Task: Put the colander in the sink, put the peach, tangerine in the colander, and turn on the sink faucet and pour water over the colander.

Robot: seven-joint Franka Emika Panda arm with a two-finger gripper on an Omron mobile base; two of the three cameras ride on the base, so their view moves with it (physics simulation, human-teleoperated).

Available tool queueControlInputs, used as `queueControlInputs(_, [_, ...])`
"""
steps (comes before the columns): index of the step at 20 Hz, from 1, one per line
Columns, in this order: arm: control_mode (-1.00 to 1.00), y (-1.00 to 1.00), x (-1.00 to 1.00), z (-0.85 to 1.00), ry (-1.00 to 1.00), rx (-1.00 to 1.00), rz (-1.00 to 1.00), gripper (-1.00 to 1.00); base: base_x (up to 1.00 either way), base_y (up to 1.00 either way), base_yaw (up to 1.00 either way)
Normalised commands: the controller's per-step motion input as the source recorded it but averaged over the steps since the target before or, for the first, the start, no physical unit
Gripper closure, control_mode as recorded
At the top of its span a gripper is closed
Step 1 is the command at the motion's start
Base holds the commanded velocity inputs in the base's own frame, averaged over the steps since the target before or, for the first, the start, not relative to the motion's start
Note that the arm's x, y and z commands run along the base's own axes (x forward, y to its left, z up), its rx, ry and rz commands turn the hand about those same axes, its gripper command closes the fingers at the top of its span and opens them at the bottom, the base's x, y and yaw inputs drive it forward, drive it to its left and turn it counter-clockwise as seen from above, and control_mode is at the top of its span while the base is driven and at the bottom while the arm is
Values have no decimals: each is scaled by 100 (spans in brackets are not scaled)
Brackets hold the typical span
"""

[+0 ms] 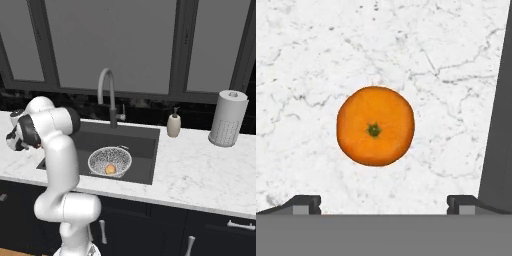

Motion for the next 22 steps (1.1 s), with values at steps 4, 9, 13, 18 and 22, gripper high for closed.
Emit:
queueControlInputs(4, [-100, 9, 32, -13, 0, 0, 0, -100, 0, 0, 0])
queueControlInputs(9, [-100, 11, 31, -18, 0, 0, 0, -100, 0, 0, 0])
queueControlInputs(13, [-100, 14, 24, -20, 0, 0, 0, -100, 0, 0, 0])
queueControlInputs(18, [-100, 9, 2, -15, 0, 0, 0, 100, 0, 0, 0])
queueControlInputs(22, [-100, 0, -1, -17, -1, 0, -1, 100, 0, 0, 0])
